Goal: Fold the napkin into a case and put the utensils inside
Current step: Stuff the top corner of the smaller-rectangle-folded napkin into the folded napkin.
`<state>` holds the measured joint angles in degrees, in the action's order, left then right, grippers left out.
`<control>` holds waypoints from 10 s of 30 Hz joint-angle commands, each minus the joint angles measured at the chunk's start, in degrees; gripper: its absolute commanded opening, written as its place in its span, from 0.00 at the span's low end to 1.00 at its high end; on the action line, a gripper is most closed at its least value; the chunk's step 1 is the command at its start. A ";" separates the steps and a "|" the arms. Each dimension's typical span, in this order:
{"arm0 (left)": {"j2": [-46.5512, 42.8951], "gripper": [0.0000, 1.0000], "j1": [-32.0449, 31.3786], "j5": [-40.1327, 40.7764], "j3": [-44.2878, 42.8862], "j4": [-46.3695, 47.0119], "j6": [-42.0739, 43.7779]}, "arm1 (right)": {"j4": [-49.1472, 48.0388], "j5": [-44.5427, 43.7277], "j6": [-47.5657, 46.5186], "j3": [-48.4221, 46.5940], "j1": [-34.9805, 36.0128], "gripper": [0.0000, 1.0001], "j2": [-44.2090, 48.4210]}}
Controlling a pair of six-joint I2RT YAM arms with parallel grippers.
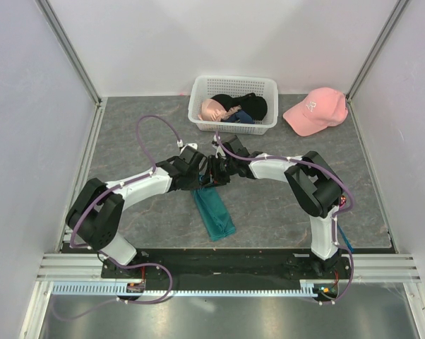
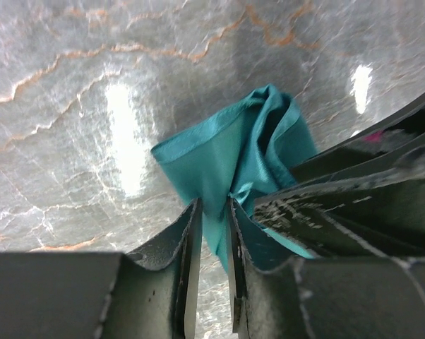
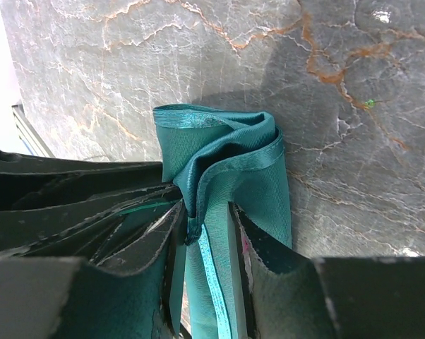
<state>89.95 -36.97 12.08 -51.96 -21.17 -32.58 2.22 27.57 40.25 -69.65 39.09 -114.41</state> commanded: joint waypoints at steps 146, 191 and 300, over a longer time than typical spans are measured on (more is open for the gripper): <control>-9.36 0.02 11.22 -13.57 6.62 8.78 -4.86 | -7.49 2.84 0.27 -7.96 5.38 0.15 -9.25; -12.09 0.02 12.01 -13.65 11.18 7.37 -3.37 | -19.26 6.44 10.11 -3.56 5.99 0.06 -10.38; -15.31 0.30 11.57 -7.94 8.28 2.28 -3.37 | -9.36 -7.17 6.79 -2.07 6.61 0.15 -2.41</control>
<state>81.10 -25.21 3.49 -44.34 -19.27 -36.23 -16.69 24.73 55.02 -69.28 45.28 -122.72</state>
